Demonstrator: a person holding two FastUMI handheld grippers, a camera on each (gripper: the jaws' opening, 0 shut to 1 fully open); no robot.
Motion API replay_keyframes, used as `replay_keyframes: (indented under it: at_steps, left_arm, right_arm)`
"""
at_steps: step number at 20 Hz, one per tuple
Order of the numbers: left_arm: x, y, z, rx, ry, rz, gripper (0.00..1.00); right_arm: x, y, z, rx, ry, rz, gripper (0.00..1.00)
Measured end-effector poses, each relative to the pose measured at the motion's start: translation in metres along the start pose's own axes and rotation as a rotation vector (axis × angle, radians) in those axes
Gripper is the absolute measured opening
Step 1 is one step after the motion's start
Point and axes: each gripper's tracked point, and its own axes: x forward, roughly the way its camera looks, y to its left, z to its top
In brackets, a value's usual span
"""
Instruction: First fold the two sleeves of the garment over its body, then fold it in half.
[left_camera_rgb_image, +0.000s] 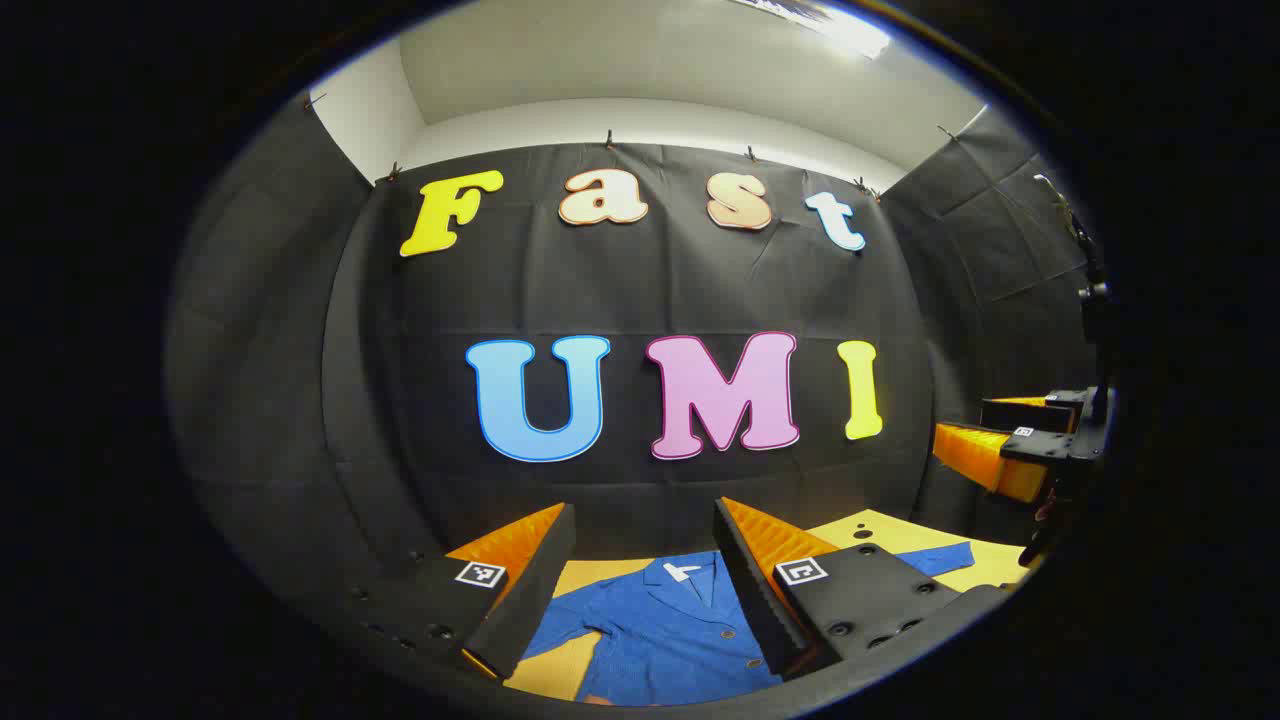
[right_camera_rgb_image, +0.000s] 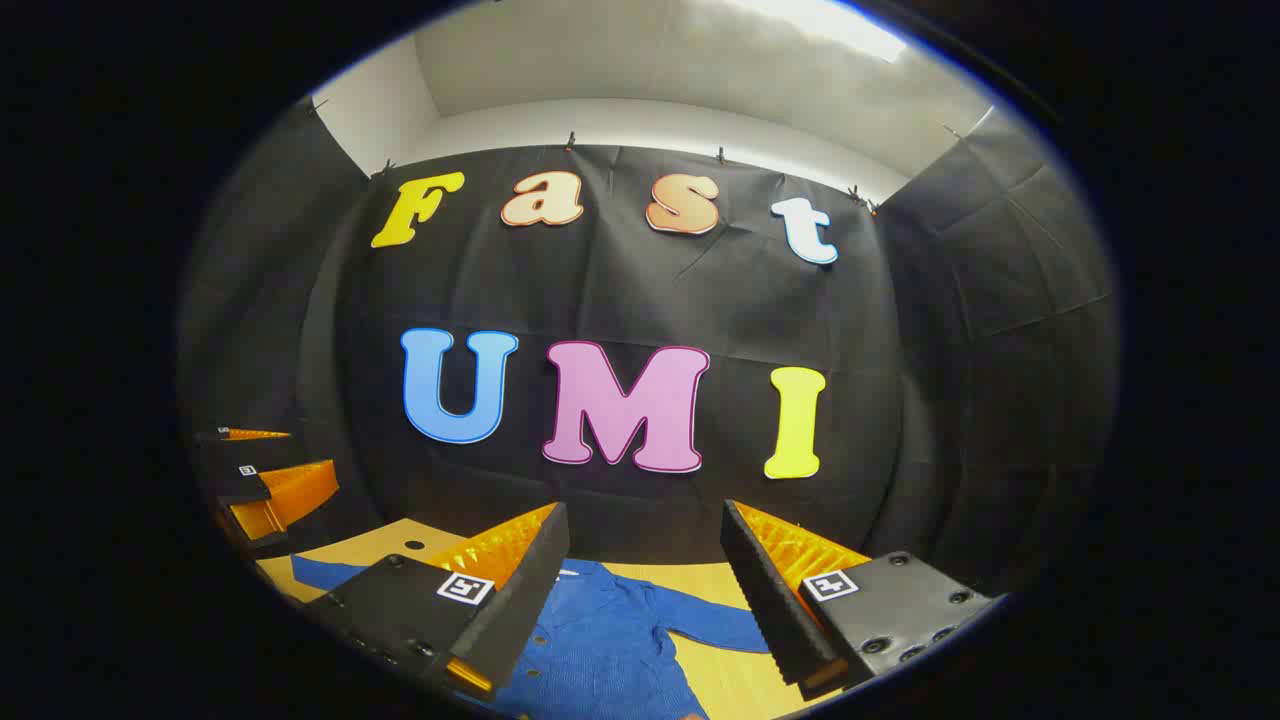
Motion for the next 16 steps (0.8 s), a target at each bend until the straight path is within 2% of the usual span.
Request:
replay_keyframes:
  at_steps: [4, 5, 6, 7, 8, 9, 10, 11, 12, 13, 14, 16]
  left_arm:
    - [0.004, -0.007, -0.009, -0.007, 0.025, -0.024, 0.80]
    - [0.005, -0.005, -0.010, -0.006, 0.031, -0.026, 0.80]
    - [0.007, -0.005, -0.008, -0.001, 0.028, -0.023, 0.80]
    - [0.008, -0.002, -0.004, 0.004, 0.021, -0.018, 0.80]
    - [0.008, -0.002, 0.001, 0.005, 0.009, -0.017, 0.80]
    - [0.008, -0.003, 0.004, 0.000, -0.003, -0.019, 0.80]
    - [0.009, -0.004, 0.008, -0.005, -0.014, -0.021, 0.80]
    - [0.009, -0.003, 0.008, -0.004, -0.019, -0.022, 0.80]
    - [0.010, -0.005, 0.005, -0.001, -0.006, -0.028, 0.80]
    - [0.009, -0.005, 0.000, -0.003, 0.006, -0.030, 0.80]
    - [0.007, -0.005, -0.002, -0.014, 0.012, -0.027, 0.80]
    - [0.003, -0.005, -0.002, -0.055, 0.013, -0.024, 0.80]
  right_arm:
    - [0.008, 0.006, -0.013, 0.009, 0.028, 0.013, 0.96]
    - [0.012, 0.008, -0.013, 0.011, 0.031, 0.017, 0.92]
    - [0.016, 0.010, -0.012, 0.014, 0.026, 0.022, 0.96]
    - [0.018, 0.012, -0.008, 0.019, 0.016, 0.026, 0.92]
    - [0.019, 0.014, -0.002, 0.023, 0.001, 0.028, 0.96]
    - [0.019, 0.015, 0.002, 0.026, -0.011, 0.030, 0.92]
    - [0.018, 0.016, 0.005, 0.025, -0.023, 0.033, 0.96]
    - [0.016, 0.017, 0.007, 0.022, -0.030, 0.035, 0.96]
    - [0.013, 0.016, 0.008, 0.017, -0.037, 0.036, 0.92]
    - [0.011, 0.015, 0.008, 0.016, -0.038, 0.036, 0.96]
    - [0.008, 0.015, 0.006, 0.018, -0.036, 0.037, 0.94]
    - [0.003, 0.014, 0.002, 0.027, -0.018, 0.040, 0.96]
